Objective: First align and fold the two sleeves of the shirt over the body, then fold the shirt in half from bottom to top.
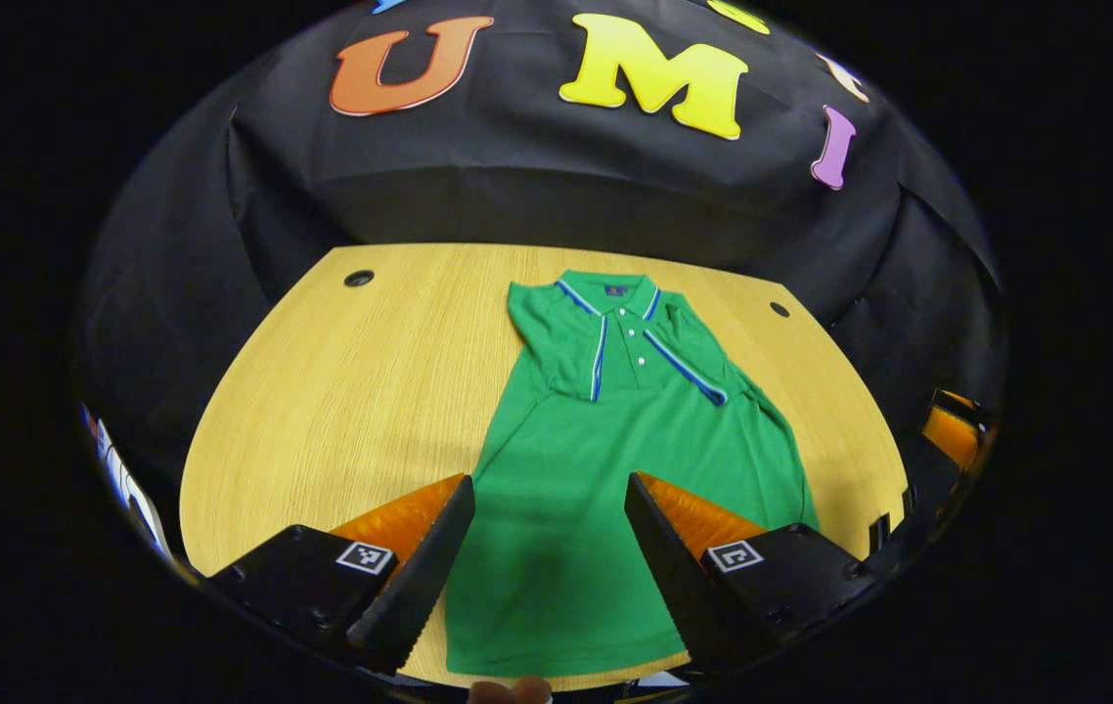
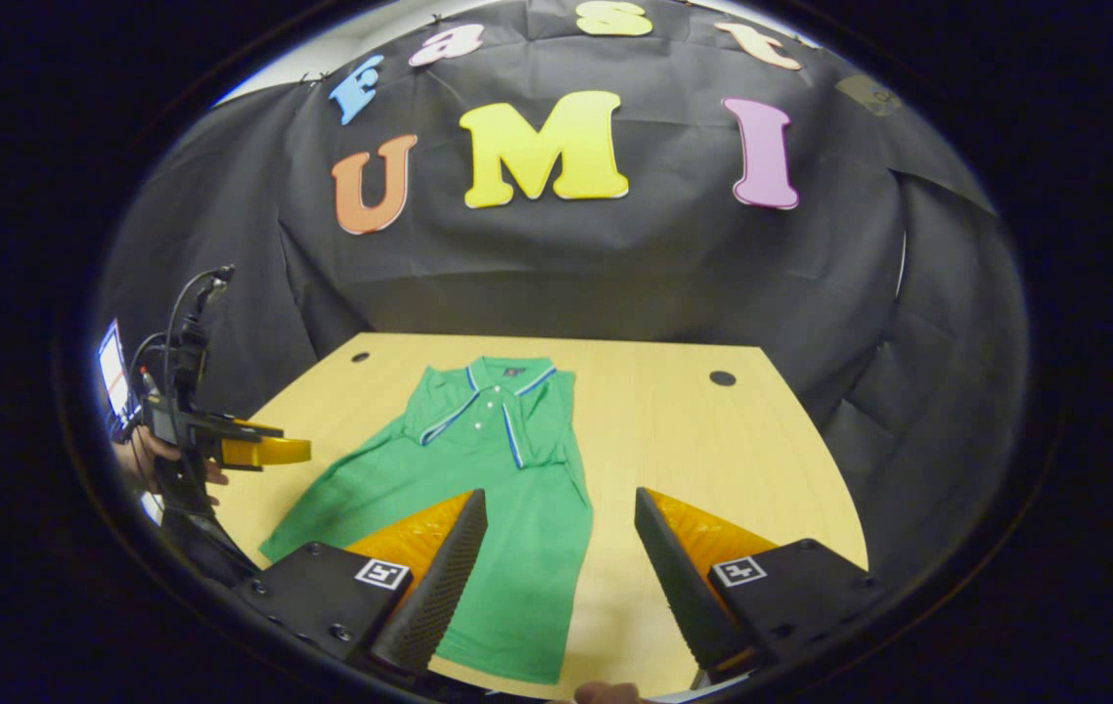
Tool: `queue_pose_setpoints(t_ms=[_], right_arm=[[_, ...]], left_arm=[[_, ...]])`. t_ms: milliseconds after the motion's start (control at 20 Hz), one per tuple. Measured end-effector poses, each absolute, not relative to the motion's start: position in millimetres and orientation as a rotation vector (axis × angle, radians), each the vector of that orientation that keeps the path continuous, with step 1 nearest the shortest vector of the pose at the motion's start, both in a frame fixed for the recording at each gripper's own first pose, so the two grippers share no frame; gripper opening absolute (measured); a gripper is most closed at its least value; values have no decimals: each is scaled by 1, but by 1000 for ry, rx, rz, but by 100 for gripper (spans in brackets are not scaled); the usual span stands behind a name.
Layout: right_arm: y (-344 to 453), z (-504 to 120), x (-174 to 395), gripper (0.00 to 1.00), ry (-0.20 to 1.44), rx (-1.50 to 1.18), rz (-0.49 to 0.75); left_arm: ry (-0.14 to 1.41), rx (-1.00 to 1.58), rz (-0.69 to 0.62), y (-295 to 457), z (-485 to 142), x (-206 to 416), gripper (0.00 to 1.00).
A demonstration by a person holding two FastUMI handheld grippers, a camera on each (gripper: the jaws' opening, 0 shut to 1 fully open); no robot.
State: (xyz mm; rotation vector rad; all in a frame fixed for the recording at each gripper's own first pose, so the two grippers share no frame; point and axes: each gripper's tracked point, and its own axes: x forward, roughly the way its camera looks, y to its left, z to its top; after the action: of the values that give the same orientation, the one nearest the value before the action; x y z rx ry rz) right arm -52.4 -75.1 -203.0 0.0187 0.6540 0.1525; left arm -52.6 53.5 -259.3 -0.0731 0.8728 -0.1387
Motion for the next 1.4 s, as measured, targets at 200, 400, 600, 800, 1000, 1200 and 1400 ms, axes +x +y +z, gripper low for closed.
queue_pose_setpoints(t_ms=[200,400,600,800,1000,1200,1400], right_arm=[[-76,-237,-88,94,768,-55,190],[-60,-278,-134,94,901,-140,282],[-58,-311,-172,94,1012,-165,307],[-61,-325,-186,96,1062,-173,301],[-56,-343,-189,99,1089,-181,304],[-48,-361,-194,96,1121,-212,318],[-52,-375,-200,94,1145,-230,323]], left_arm=[[960,-80,-154,66,-281,-108,100],[1047,21,-200,74,-307,-161,100],[1089,77,-225,82,-326,-197,100],[1116,59,-207,91,-341,-215,100],[1095,74,-204,92,-348,-208,100],[1089,103,-213,94,-352,-210,100],[1075,105,-212,90,-359,-206,100]])
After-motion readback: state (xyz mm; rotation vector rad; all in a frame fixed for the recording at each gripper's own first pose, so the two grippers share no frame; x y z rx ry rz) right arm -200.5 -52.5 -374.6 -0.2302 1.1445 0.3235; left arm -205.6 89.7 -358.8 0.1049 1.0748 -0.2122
